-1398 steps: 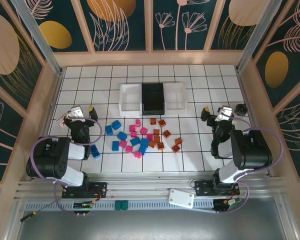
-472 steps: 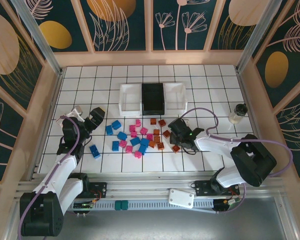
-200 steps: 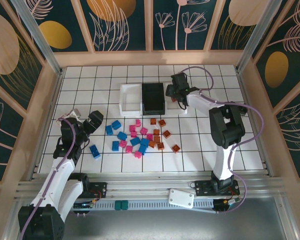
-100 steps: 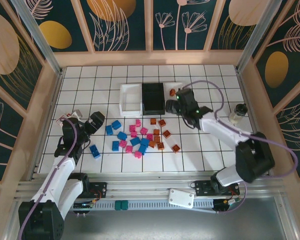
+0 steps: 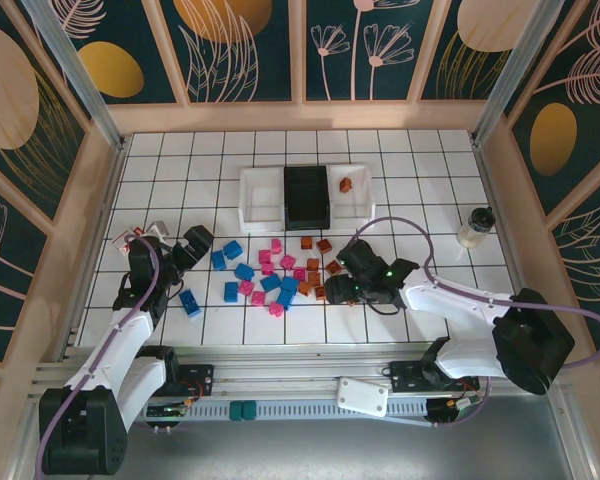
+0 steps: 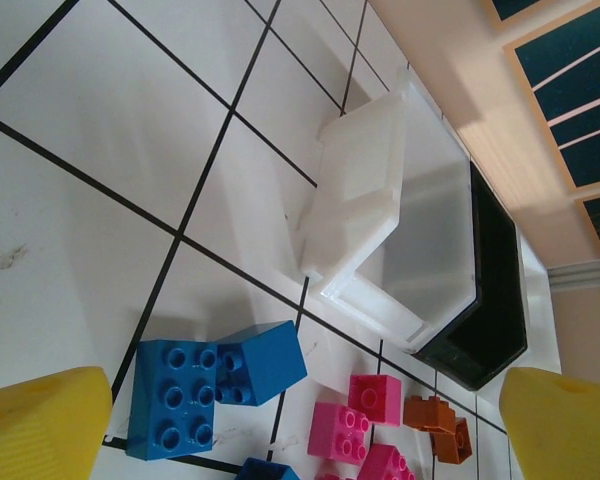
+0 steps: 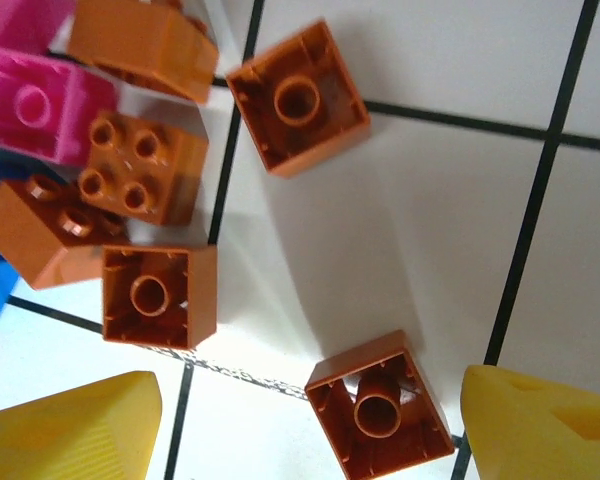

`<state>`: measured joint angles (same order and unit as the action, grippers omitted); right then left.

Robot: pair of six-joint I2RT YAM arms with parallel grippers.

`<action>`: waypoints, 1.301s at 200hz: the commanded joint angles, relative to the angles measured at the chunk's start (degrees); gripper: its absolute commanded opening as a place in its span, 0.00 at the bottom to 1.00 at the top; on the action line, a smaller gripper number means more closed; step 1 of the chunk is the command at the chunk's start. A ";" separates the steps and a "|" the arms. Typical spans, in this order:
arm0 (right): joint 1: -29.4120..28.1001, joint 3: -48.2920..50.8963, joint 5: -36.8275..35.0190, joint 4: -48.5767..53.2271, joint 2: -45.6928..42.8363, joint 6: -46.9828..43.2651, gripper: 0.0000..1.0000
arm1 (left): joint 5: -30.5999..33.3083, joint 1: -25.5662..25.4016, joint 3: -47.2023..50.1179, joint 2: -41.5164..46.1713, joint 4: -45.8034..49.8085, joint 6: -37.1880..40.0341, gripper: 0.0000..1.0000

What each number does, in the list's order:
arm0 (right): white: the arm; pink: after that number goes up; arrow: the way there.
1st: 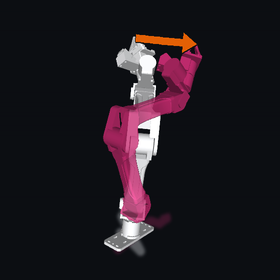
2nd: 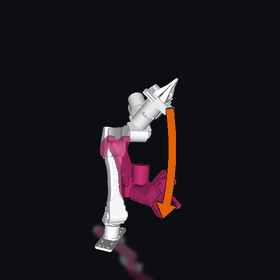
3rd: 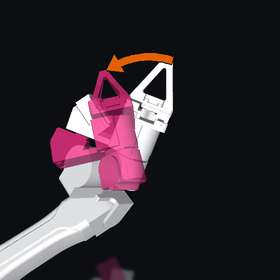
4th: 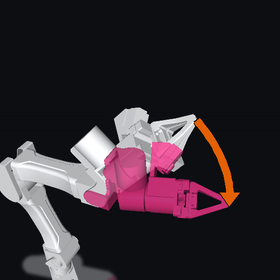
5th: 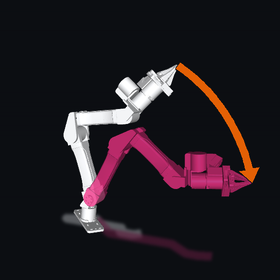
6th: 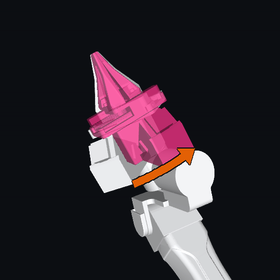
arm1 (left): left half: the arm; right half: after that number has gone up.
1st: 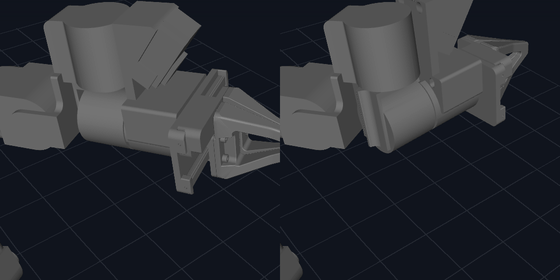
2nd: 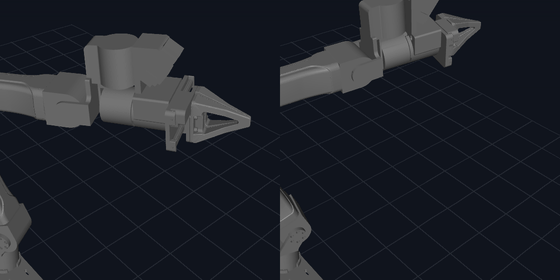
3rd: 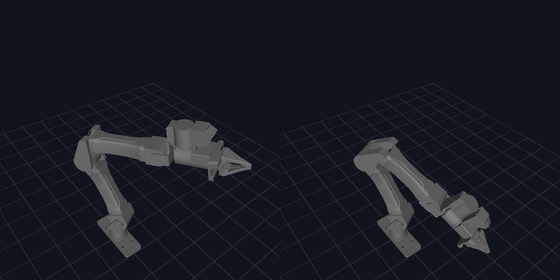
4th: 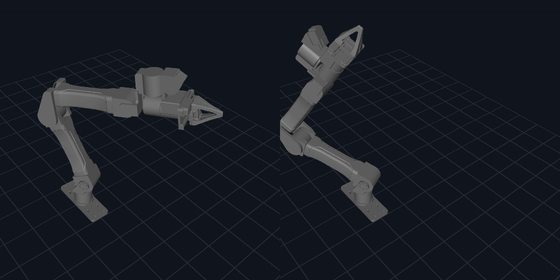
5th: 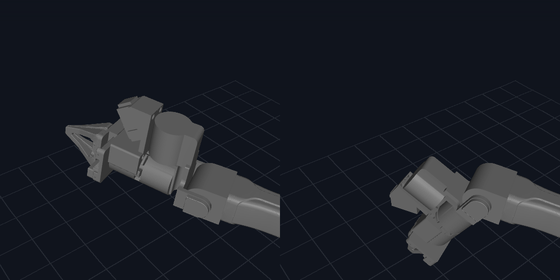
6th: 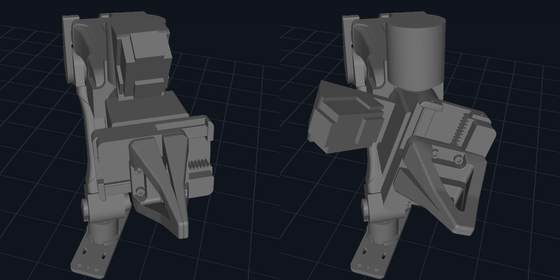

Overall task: Sort the legos into containers by color
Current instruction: Pick up the lego from the bottom-center of the table, then place the lego in the container.

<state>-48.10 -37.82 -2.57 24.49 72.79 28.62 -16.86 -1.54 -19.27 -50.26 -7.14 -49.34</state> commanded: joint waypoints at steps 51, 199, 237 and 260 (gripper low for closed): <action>-0.46 0.88 -2.84 0.83 6.18 0.42 0.67 | -1.78 -0.13 1.45 0.05 -1.88 0.07 0.99; 6.41 -11.58 -6.79 -2.25 3.96 -6.42 0.27 | -2.13 -0.13 -0.06 0.16 -1.14 0.61 0.99; 15.39 -20.65 -6.23 -10.18 10.82 -7.60 0.27 | -1.60 -0.09 -0.50 0.68 -0.01 0.07 0.99; 18.89 -26.35 -6.71 -12.65 17.74 -7.37 0.27 | -1.45 -0.13 -1.13 1.03 1.38 0.23 0.99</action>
<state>-32.23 -59.53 -7.92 16.01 83.94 22.37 -18.00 -1.54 -18.33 -50.17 -7.16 -49.32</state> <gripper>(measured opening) 0.338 0.988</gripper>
